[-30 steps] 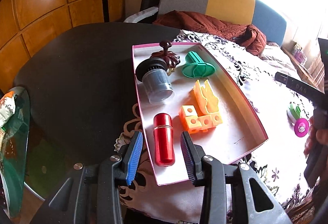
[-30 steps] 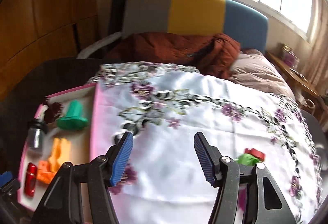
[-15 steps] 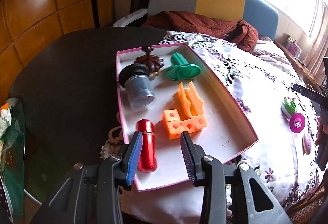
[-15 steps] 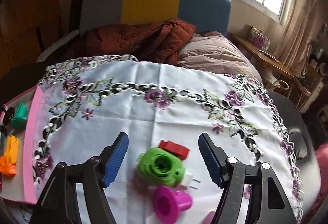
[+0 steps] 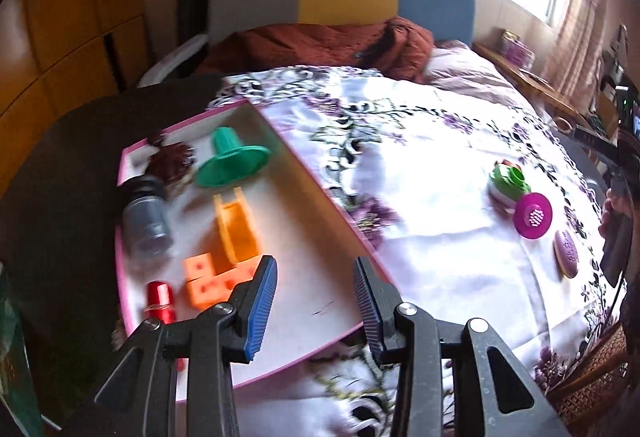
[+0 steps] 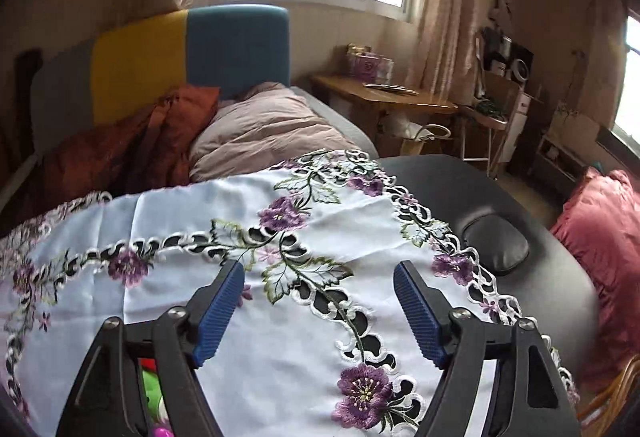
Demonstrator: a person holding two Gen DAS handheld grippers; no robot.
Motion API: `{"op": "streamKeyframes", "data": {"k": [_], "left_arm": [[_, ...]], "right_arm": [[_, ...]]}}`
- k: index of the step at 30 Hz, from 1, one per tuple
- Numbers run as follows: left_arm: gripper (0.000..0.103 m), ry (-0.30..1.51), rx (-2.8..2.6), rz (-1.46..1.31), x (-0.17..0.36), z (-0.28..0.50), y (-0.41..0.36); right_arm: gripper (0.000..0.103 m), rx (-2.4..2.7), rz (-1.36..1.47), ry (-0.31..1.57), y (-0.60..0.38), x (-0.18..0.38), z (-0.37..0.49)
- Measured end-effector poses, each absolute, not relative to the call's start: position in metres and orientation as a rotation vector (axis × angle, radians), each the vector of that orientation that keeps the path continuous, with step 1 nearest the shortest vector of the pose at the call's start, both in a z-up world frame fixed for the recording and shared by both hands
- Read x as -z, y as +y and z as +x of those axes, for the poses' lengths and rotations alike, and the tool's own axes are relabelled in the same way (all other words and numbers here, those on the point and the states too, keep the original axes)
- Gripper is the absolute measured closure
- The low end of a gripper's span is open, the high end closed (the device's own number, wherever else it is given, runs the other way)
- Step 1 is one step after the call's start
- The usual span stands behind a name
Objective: Organize rigid objects
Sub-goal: 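Move both grippers back toward the lime-green and pink toys, then grasp the lime-green piece with the left gripper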
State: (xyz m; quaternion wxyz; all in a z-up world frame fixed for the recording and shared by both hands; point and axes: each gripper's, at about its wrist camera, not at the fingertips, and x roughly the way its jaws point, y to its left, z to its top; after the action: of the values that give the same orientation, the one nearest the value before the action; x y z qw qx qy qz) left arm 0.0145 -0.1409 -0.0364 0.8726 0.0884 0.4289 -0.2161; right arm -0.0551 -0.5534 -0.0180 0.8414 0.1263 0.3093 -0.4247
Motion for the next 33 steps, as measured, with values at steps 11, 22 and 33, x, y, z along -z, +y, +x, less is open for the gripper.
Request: {"op": "streamKeyframes", "data": {"k": [11,22,33], "left_arm": [[0.062,0.97,0.689,0.215,0.048,0.027,-0.253],[0.06,1.068,0.861,0.168,0.061,0.058,-0.33],[0.036,1.149,0.95,0.144,0.08,0.073,-0.388]], "right_arm": [[0.02,0.814,0.369,0.78,-0.561,0.039,-0.046],[0.02,0.791,0.435,0.802,-0.569,0.044,-0.044],[0.02,0.771,0.459,0.807,-0.57,0.046,-0.041]]}}
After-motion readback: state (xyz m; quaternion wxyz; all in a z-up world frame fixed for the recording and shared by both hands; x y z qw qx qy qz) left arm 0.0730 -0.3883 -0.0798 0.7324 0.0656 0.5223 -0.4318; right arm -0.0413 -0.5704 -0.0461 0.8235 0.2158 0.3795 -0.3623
